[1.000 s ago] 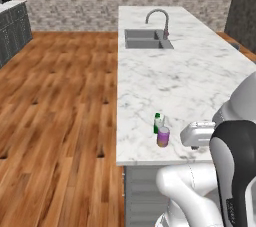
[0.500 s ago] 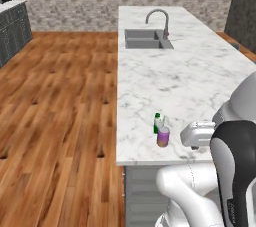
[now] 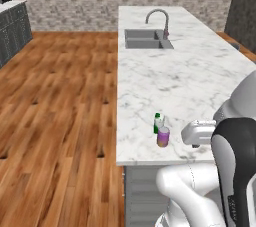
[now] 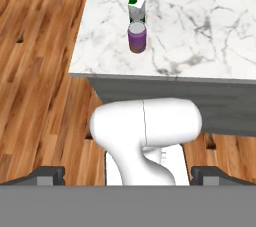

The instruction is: Pick the water bottle, can, milk from the counter and place them in the open cabinet.

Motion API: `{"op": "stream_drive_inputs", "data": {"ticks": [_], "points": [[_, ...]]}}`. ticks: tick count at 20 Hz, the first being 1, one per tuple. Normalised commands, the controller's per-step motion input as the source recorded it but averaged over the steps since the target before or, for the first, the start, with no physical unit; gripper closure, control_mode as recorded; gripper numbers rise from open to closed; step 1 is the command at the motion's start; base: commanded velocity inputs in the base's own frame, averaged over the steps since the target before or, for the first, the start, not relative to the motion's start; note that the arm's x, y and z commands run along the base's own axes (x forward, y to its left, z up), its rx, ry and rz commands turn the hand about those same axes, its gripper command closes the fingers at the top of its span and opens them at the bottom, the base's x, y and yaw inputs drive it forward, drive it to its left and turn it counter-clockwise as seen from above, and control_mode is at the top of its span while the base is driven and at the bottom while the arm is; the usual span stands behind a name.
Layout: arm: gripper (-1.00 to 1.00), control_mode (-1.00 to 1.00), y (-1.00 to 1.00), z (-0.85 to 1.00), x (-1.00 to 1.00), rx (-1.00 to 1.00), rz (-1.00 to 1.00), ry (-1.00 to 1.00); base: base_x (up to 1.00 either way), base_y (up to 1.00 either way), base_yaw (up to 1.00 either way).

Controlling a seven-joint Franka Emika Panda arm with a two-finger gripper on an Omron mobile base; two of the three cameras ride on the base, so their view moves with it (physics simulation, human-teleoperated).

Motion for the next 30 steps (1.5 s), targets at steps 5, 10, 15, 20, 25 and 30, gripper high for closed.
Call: {"op": "stream_drive_inputs", "data": {"ticks": [5,10,15,20,25,30], "points": [[-1.00,-1.00,-0.39,0.00,0.49,0.00,0.23,-0.01,0.00,0.00,0.00],[-1.00,-1.00,-0.23,0.00,0.38,0.00,0.11,0.00,0.00,0.00,0.00],[-1.00,-1.00,-0.01,0.00,0.10,-0.01,0.03,0.00,0.00,0.00,0.00],[-1.00,-1.00,0.00,-0.18,0.18,-0.05,0.03,-0.09,0.00,0.00,0.00],[-1.00,-1.00,0.00,-0.20,0.03,-0.03,0.14,-0.24,0.00,0.00,0.00],[-1.00,-1.00,0.00,-0.06,0.01,0.00,0.18,-0.32,0.00,0.00,0.00]]}}
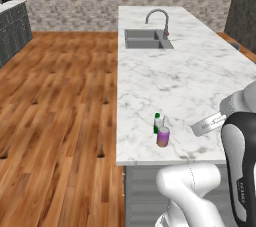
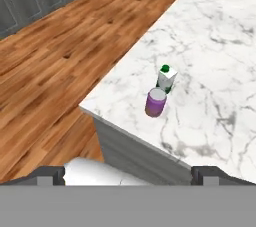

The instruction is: Pick the water bottle, can, milk from the counter and place them in the open cabinet.

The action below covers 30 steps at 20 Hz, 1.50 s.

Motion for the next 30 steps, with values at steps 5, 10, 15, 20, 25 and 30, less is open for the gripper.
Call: {"op": "stream_drive_inputs", "data": {"ticks": [5,10,15,20,25,30], "points": [[-1.00,-1.00,-0.16,0.00,0.03,0.00,0.20,-0.20,0.00,0.00,0.00],[-1.00,-1.00,-0.06,-0.04,0.02,0.00,0.17,-0.10,0.00,0.00,0.00],[-1.00,-1.00,0.00,-0.36,0.12,0.00,0.13,-0.09,0.00,0.00,0.00],[-1.00,-1.00,0.00,-0.53,0.22,0.00,0.12,-0.13,0.00,0.00,0.00],[-1.00,-1.00,0.00,-0.60,0.26,0.00,0.14,-0.19,0.00,0.00,0.00],[-1.00,-1.00,0.00,-0.43,0.18,0.00,0.15,-0.24,0.00,0.00,0.00]]}}
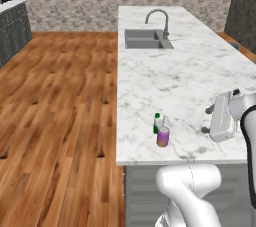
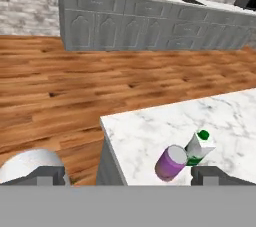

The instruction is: Pick the water bottle, can, milk from the counter and place them in the open cabinet.

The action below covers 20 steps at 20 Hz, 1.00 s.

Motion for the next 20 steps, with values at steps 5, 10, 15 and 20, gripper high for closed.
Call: {"op": "stream_drive_inputs", "data": {"ticks": [5,10,15,20], "points": [[-1.00,-1.00,0.00,-0.30,0.10,0.00,0.14,-0.17,0.00,0.00,0.00],[-1.00,-1.00,0.00,-0.25,0.06,0.00,0.11,-0.02,0.00,0.00,0.00],[-1.00,-1.00,0.00,-0.27,0.25,-0.02,0.02,0.00,0.00,0.00,0.00],[-1.00,-1.00,0.00,-0.31,0.29,-0.02,0.00,0.00,0.00,0.00,0.00]]}}
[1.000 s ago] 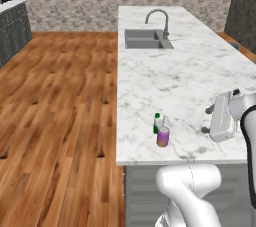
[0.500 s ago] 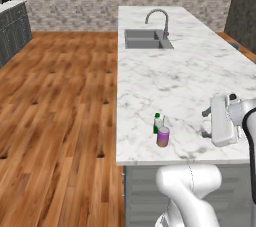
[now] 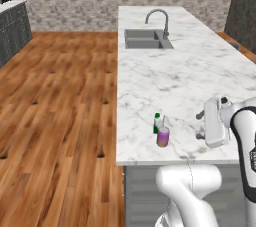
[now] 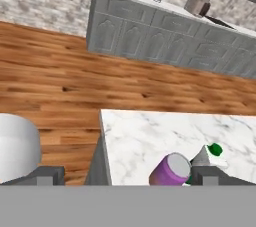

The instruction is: Pick the water bottle, can, milk from the counter and place them in the open cabinet.

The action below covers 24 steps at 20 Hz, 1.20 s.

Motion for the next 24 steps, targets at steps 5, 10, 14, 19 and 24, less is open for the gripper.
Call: {"op": "stream_drive_inputs", "data": {"ticks": [5,10,14,19,24], "points": [[-1.00,-1.00,0.00,-0.49,0.34,-0.01,0.00,0.00,0.00,0.00,0.00],[-1.00,-1.00,0.00,-0.49,0.34,0.00,0.00,0.00,0.00,0.00,0.00],[-1.00,-1.00,0.00,-0.28,0.30,0.00,0.00,0.00,0.00,0.00,0.00],[-1.00,-1.00,0.00,-0.20,0.35,0.00,0.00,0.00,0.00,0.00,0.00],[-1.00,-1.00,-0.01,-0.17,0.25,0.00,0.00,0.00,0.00,0.00,0.00]]}}
